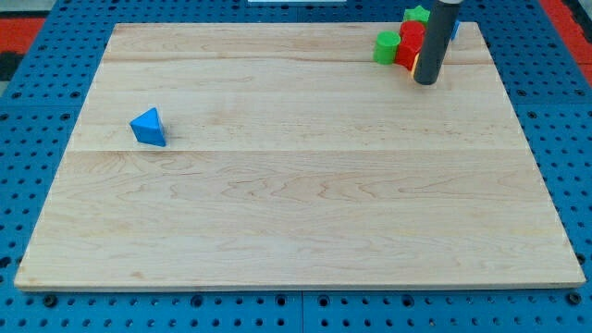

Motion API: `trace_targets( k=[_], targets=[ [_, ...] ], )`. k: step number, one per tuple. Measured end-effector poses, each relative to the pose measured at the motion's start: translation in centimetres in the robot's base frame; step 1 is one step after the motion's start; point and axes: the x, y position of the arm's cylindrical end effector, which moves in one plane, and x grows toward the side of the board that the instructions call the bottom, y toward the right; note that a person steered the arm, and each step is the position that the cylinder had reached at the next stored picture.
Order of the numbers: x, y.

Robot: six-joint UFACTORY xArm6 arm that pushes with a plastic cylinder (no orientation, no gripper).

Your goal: Slide blue cube closer to the yellow heart

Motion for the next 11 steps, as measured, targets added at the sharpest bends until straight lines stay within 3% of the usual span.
trace_targets(
  k=[1, 2, 3, 4, 5, 6, 7, 8, 9, 11],
  targets=[
    [0.0, 0.0],
    [5.6, -2.5],
    [4.4, -9.7],
    [-0.8, -18.2],
    [-1.9, -28.0],
    [-0.4, -38.6],
    [2.9, -43.4],
    [9.2, -43.1],
    [11.5, -40.5],
    [8.2, -36.7]
  ],
)
